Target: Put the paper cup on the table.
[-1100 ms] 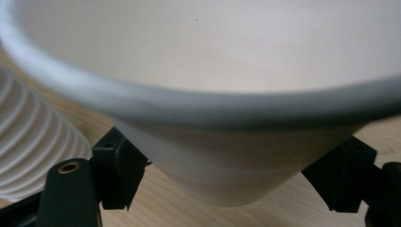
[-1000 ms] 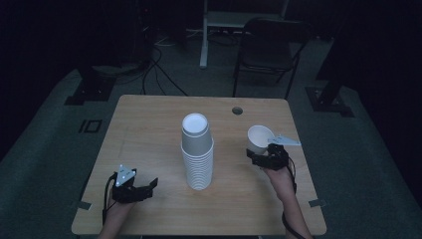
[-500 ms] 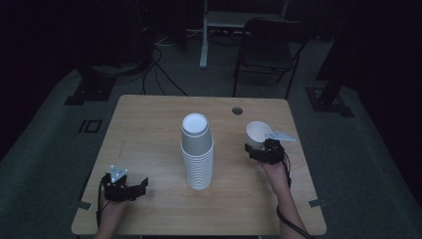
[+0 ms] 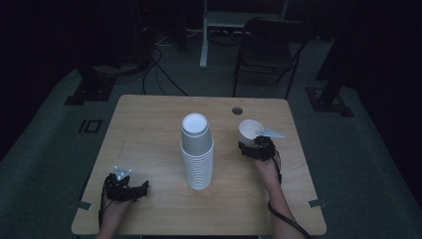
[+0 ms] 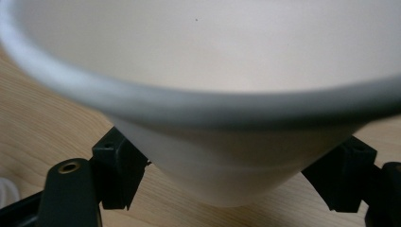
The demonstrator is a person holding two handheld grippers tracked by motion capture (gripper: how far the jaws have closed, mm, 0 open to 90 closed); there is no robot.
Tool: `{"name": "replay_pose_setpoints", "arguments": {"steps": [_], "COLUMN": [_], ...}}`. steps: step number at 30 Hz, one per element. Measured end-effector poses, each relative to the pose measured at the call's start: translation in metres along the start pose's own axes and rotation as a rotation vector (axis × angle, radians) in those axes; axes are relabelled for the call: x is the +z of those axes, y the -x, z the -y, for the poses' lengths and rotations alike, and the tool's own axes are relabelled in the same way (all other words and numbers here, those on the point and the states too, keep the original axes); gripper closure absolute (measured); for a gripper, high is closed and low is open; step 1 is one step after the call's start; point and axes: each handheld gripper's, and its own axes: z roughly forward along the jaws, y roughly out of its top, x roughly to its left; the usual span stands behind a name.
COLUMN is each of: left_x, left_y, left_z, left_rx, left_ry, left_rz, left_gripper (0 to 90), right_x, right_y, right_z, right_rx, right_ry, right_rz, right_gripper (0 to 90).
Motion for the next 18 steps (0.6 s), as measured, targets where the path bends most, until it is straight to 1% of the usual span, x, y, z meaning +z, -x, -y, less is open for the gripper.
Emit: {"name": "replay_pose_setpoints", "arguments": {"steps": [1,2,5,6,8,11,13,14,15,18], "left_x": [0.001,0.001,0.0,0.0,0.0,0.0,0.0,0.0,0.0,0.0], "left_y": [0.001,0.002,0.001,0.001,0.001,0.001,0.001,0.001,0.001,0.001], "left_z": [0.0,0.0,0.0,0.0,0.0,0.0,0.0,0.0,0.0,0.0], "left_rx": [0.007,0.005,-0.015,-0.015,-0.014,-0.013,-0.012,-0.011,-0.011,-0.009], "left_ry": [-0.004,-0.003,-0.004,-0.004,-0.004,-0.004,-0.004,-0.005,-0.004,-0.005], "left_rz": [-0.008,-0.01,-0.027,-0.028,-0.027,-0.027,-0.027,-0.027,-0.027,-0.025], "left_gripper": [2.1,2.0,2.1,2.1,2.1,2.2,2.2,2.2,2.2,2.1], "right_x": [0.002,0.004,0.008,0.01,0.013,0.02,0.024,0.026,0.028,0.033], "right_y": [0.0,0.0,-0.001,0.0,-0.001,-0.003,-0.004,-0.005,-0.005,-0.005], "right_z": [0.001,0.001,0.001,0.0,-0.001,-0.002,-0.001,0.0,0.001,0.005], "right_rx": [0.001,0.003,-0.001,-0.002,0.007,-0.009,-0.027,-0.036,-0.036,-0.025], "right_ry": [-0.001,-0.001,0.006,0.007,0.012,0.0,-0.007,-0.008,-0.011,-0.022], "right_rz": [0.004,0.006,0.033,0.043,0.046,0.064,0.083,0.1,0.108,0.096], "right_gripper": [22.3,22.3,22.2,22.2,22.2,22.2,22.2,22.2,22.1,22.1]}}
